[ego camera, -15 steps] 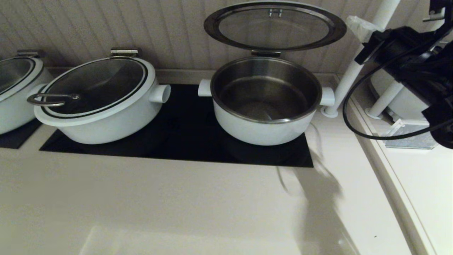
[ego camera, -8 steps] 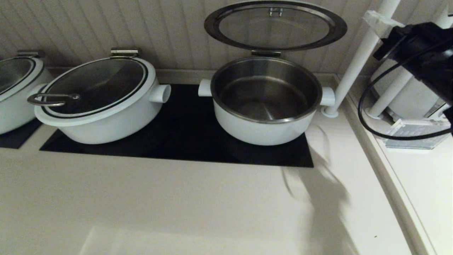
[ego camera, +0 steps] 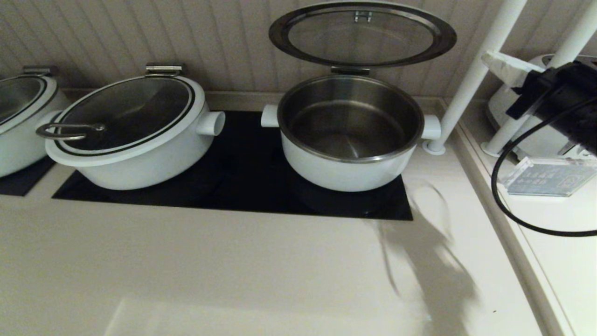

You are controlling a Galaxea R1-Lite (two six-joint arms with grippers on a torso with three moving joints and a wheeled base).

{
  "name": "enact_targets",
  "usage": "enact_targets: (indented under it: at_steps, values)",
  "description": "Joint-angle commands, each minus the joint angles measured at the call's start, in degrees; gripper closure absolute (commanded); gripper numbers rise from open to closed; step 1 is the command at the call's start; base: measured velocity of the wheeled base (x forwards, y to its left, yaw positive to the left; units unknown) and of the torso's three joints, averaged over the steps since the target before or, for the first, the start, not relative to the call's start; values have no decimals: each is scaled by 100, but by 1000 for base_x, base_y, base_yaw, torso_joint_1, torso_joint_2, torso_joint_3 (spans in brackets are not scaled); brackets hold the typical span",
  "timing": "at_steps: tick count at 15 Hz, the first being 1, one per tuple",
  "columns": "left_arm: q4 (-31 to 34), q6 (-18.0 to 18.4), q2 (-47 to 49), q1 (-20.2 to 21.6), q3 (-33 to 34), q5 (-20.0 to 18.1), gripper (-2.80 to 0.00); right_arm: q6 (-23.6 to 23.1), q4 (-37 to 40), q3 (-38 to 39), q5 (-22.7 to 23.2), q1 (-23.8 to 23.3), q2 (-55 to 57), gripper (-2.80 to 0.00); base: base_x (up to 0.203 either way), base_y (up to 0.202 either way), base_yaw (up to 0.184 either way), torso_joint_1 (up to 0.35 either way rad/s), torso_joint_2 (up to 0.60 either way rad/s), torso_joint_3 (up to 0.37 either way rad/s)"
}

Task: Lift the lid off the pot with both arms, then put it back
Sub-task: Close the pot lid

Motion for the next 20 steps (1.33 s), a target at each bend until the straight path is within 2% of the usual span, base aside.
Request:
enact_targets:
  at_steps: [1,5,20]
  values:
    - [-2,1,-7,2,0,-3,0,2,-33,28,234,5,64,0,0,0,0,0,0,0]
    - [-2,1,-3,2,0,1,0,-16,-60,-216,340,49,530,0,0,0,0,0,0,0]
    - [-2,1,-7,2,0,-3,0,-7,11,-2282,403,201,1917,0,0,0,0,0,0,0]
